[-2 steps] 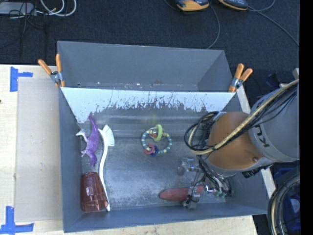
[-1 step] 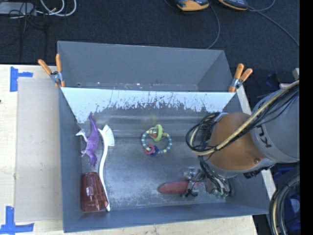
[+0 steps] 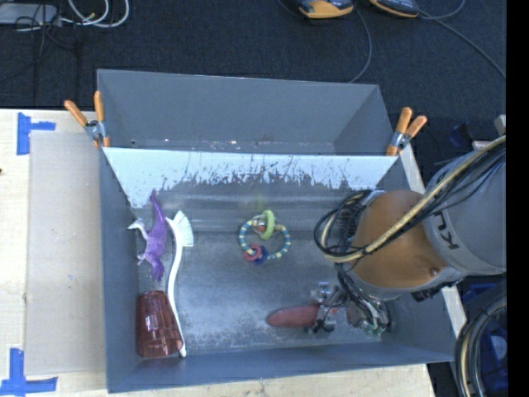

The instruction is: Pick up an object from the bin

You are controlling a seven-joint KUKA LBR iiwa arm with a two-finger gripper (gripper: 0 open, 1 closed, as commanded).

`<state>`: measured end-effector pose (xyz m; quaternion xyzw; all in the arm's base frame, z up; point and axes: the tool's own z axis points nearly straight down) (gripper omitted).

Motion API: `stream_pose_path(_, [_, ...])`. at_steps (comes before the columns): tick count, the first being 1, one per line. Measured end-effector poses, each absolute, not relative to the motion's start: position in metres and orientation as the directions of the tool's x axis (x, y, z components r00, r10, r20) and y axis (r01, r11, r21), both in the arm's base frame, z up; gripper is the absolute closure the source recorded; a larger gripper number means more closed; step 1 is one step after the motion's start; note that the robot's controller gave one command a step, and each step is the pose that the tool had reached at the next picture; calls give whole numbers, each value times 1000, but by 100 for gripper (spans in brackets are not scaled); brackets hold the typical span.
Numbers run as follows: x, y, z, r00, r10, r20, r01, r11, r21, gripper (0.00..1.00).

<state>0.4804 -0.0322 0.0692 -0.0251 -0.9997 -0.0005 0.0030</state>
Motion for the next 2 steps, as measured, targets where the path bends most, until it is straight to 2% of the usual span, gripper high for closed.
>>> stream_pose_path(1, [477,-32,83,-999,50,17,50,999,2,100])
stream_pose_path(2, [478,-32,116,-999,50,14,50,999,2,100])
